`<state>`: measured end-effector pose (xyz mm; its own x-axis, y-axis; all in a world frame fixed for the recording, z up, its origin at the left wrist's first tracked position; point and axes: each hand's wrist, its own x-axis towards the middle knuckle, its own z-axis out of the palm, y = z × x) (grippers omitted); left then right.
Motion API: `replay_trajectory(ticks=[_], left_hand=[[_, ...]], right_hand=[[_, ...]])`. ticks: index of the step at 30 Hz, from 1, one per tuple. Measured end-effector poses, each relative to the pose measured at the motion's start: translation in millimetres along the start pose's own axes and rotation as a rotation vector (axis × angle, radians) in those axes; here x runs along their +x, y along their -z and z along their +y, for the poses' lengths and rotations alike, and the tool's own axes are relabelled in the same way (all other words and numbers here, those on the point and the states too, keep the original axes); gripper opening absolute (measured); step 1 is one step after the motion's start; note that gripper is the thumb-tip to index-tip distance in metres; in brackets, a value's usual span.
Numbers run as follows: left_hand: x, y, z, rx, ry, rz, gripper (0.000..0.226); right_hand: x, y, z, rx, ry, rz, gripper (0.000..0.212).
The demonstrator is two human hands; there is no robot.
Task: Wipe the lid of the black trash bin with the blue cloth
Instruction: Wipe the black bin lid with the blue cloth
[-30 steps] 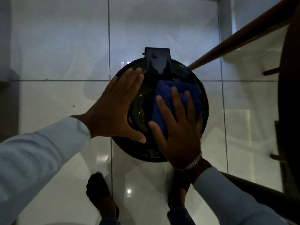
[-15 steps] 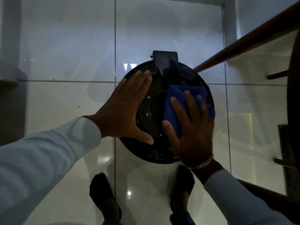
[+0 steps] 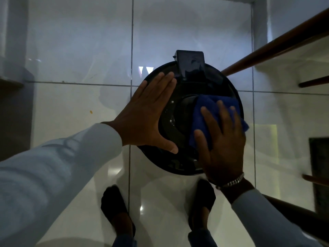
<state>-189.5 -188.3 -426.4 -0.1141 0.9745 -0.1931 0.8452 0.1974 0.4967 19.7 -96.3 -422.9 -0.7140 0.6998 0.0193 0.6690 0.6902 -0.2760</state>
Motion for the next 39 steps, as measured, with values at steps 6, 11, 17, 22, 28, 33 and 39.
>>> replay_trajectory(ticks=[6,11,17,22,28,33,39], left_hand=[[0,-3,0,-0.009,-0.007,0.029,0.142],[0,2,1,0.023,-0.007,0.002,0.145],[3,17,13,0.03,0.036,-0.089,0.145],[-18,16,72,-0.254,0.139,0.026,0.117],[6,-25,147,-0.155,0.205,0.114,0.109],[11,-57,139,0.07,0.166,0.195,0.081],[-17,-71,110,0.153,0.057,0.295,0.075]], right_hand=[[8,-22,-42,-0.031,-0.176,0.179,0.054],[-14,-15,-11,-0.033,0.146,0.034,0.056],[-9,5,-30,0.14,-0.093,0.011,0.054],[39,50,-12,0.209,-0.266,0.23,0.043],[103,54,14,0.837,-0.512,-0.124,0.037],[103,29,28,0.68,-0.447,-0.241,0.04],[96,9,24,0.454,-0.299,-0.061,0.047]])
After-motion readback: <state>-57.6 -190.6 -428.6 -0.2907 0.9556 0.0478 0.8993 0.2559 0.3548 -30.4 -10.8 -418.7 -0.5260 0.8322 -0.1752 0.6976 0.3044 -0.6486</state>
